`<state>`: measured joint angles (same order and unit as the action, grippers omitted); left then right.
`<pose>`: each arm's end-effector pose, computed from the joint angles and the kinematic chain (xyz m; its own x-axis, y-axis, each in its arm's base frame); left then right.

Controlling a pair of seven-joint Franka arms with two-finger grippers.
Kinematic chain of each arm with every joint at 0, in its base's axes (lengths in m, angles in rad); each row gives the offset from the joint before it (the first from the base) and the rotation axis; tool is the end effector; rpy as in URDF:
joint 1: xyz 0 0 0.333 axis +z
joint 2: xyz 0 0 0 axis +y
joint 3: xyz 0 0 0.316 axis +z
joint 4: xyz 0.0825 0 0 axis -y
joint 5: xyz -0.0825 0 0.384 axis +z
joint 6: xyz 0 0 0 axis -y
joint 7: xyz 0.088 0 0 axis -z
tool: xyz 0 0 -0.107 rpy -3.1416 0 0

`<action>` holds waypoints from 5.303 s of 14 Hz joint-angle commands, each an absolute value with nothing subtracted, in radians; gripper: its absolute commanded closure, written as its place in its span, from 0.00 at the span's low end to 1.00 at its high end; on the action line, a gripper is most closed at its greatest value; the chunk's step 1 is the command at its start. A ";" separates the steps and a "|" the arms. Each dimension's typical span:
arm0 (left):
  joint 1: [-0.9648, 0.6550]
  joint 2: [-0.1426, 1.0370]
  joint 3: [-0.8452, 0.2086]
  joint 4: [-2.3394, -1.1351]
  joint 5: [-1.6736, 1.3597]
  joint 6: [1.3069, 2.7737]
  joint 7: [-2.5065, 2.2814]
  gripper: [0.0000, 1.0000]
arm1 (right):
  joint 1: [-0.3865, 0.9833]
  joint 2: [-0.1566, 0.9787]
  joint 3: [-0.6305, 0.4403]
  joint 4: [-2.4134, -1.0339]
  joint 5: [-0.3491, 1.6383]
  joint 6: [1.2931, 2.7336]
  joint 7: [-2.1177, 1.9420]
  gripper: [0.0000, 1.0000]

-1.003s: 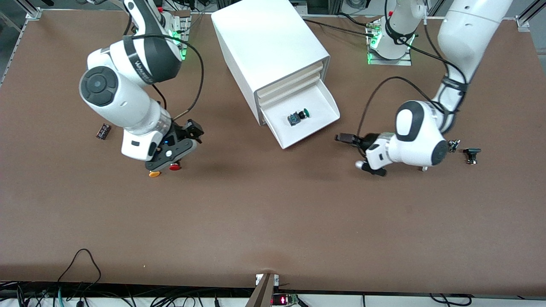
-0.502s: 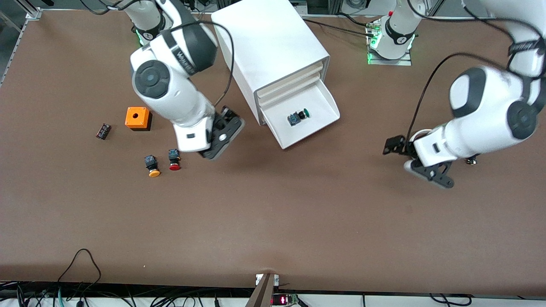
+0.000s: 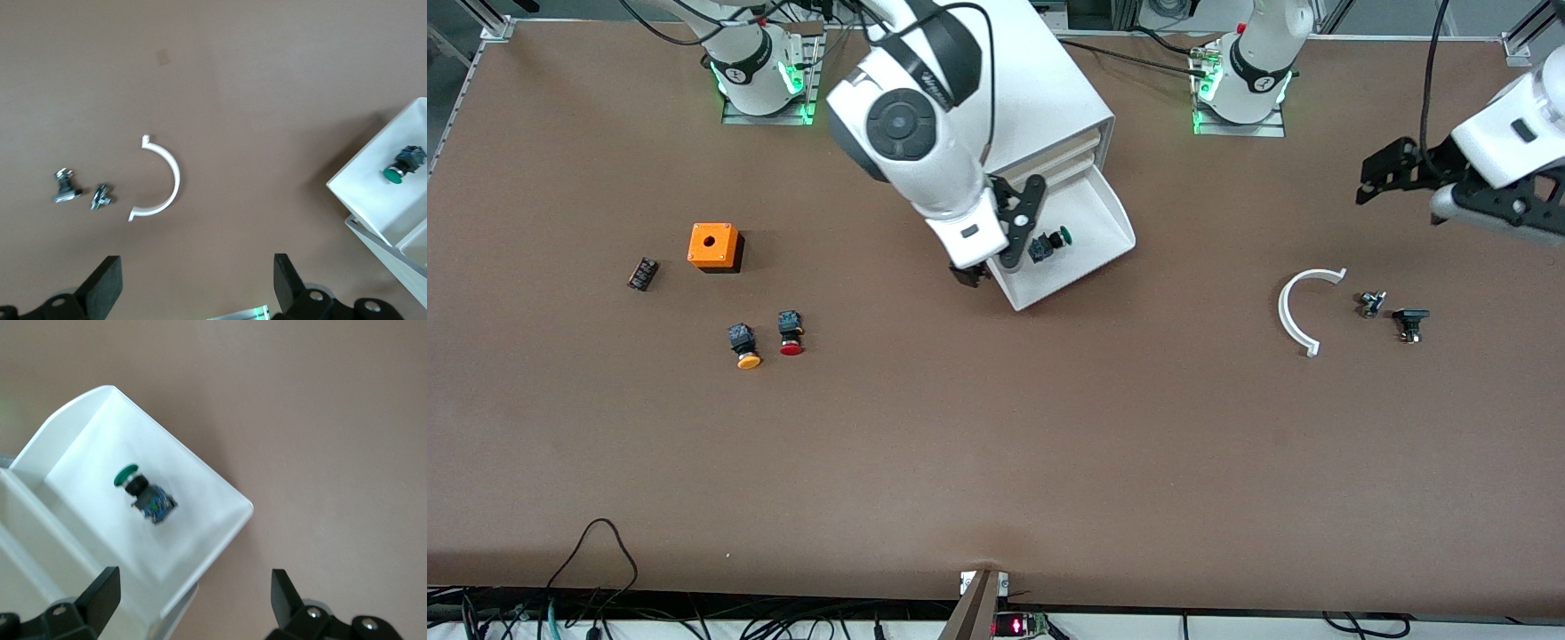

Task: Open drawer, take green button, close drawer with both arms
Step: 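Lower the right gripper over the green button inside the drawer, then close the right gripper around the green button's base, then lift the green button out of the drawer with the right gripper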

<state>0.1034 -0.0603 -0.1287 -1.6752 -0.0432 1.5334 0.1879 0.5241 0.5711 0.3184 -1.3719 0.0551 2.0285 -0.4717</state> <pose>0.5294 -0.0201 0.6049 0.9744 -0.2121 -0.0738 -0.2088 -0.9767 0.0501 0.5136 0.5092 0.4087 0.3368 0.9220 0.1910 0.9383 -0.3118 -0.1495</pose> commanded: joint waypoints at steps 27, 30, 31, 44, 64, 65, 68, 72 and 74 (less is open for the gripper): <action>0.143 0.026 -0.141 -1.648 0.015 1.559 0.149 0.00 | 0.699 0.785 0.318 -1.336 -0.273 2.094 -0.848 0.00; 0.144 0.028 -0.141 -1.648 0.015 1.560 0.149 0.00 | 0.701 0.793 0.318 -1.335 -0.273 2.097 -0.838 0.00; 0.144 0.029 -0.141 -1.647 0.015 1.559 0.150 0.00 | 0.701 0.793 0.318 -1.335 -0.275 2.097 -0.824 0.00; 0.144 0.035 -0.140 -1.640 0.015 1.559 0.150 0.00 | 0.724 0.818 0.318 -1.335 -0.298 2.138 -0.793 0.09; 0.146 0.046 -0.138 -1.632 0.014 1.557 0.150 0.00 | 0.726 0.818 0.316 -1.325 -0.328 2.178 -0.787 0.64; 0.146 0.046 -0.138 -1.632 0.014 1.557 0.150 0.00 | 0.726 0.816 0.316 -1.325 -0.328 2.178 -0.767 0.64; 0.146 0.048 -0.138 -1.632 0.014 1.557 0.150 0.00 | 0.726 0.810 0.318 -1.313 -0.327 2.177 -0.703 0.65; 0.146 0.048 -0.138 -1.632 0.012 1.557 0.150 0.00 | 0.719 0.779 0.314 -1.281 -0.327 2.171 -0.568 0.65; 0.146 0.048 -0.137 -1.632 0.012 1.557 0.149 0.00 | 0.704 0.767 0.311 -1.281 -0.327 2.175 -0.462 0.65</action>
